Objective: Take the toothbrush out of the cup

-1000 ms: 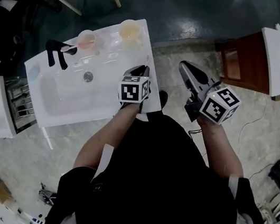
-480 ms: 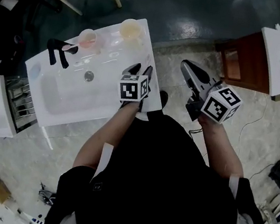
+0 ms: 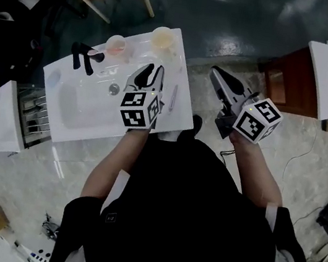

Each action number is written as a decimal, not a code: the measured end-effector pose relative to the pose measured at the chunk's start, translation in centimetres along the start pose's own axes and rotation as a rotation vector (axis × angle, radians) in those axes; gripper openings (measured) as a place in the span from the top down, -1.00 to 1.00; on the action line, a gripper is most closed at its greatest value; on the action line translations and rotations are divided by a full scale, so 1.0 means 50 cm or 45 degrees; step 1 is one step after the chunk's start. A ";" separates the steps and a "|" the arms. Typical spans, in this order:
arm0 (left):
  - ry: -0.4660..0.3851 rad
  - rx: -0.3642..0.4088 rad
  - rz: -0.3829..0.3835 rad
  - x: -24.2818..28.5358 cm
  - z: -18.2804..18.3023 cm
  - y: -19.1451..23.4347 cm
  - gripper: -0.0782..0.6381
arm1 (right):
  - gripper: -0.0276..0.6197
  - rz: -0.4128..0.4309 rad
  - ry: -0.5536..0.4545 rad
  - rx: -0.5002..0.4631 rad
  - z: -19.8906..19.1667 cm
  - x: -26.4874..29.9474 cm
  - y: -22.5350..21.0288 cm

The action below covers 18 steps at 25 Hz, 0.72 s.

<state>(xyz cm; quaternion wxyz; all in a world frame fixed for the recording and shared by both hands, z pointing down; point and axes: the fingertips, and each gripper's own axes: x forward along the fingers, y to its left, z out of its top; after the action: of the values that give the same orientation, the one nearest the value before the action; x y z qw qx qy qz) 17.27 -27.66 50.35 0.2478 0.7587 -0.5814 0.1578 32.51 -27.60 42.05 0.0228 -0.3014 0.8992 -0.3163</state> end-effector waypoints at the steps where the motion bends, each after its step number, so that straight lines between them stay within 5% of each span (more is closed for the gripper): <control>1: -0.031 0.019 0.015 -0.018 0.018 0.004 0.51 | 0.83 0.012 -0.013 -0.016 0.007 -0.001 0.006; 8: -0.215 0.125 0.095 -0.141 0.126 0.041 0.67 | 0.83 0.059 -0.016 -0.129 0.028 0.011 0.070; 18: -0.359 0.181 0.008 -0.329 0.160 0.156 0.72 | 0.83 0.058 -0.055 -0.347 0.007 0.069 0.239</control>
<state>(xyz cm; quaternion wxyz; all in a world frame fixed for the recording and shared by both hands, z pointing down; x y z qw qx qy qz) 4.89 -20.48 36.53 0.1089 0.7870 -0.6003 0.0912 23.46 -22.35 35.35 0.0081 -0.2879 0.9398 -0.1839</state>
